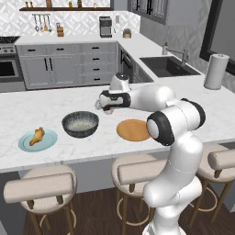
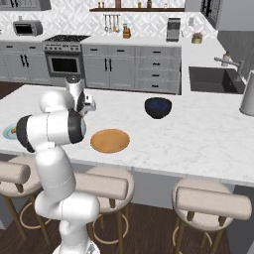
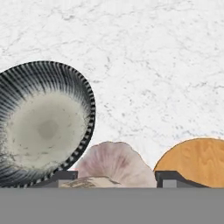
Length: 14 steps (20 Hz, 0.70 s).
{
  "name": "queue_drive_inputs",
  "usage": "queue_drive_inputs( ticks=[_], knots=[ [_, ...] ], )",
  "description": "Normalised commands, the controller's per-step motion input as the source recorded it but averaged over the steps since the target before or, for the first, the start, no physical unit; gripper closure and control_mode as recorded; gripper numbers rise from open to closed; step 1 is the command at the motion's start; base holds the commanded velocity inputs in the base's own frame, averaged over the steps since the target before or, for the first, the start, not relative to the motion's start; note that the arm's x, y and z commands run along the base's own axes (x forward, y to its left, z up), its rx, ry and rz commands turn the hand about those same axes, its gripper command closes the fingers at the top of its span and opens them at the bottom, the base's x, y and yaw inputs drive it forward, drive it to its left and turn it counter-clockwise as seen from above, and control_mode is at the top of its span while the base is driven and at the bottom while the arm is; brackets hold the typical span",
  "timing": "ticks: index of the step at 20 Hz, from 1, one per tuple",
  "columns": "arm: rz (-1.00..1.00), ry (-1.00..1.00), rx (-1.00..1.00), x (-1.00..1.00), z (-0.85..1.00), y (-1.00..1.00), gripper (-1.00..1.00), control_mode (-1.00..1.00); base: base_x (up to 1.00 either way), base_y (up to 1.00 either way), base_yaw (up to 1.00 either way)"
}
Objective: Pick the chicken drumstick and garlic from their plates and place them in the bowl. Then put the bowl in the fridge.
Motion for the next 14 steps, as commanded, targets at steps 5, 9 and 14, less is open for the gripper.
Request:
queue_drive_inputs(
  ticks=[5, 9, 14],
  knots=[
    [0.00, 0.03, 0.03, 0.00, 0.00, 0.97, 1.00, -1.00, 0.00, 0.00, 0.00],
    [0.00, 0.01, -0.09, 0.00, -0.29, 0.91, 1.00, -1.00, 0.00, 0.00, 0.00],
    [0.00, 0.00, -0.15, 0.00, -0.66, 0.12, 1.00, -1.00, 0.00, 0.00, 0.00]
  ],
)
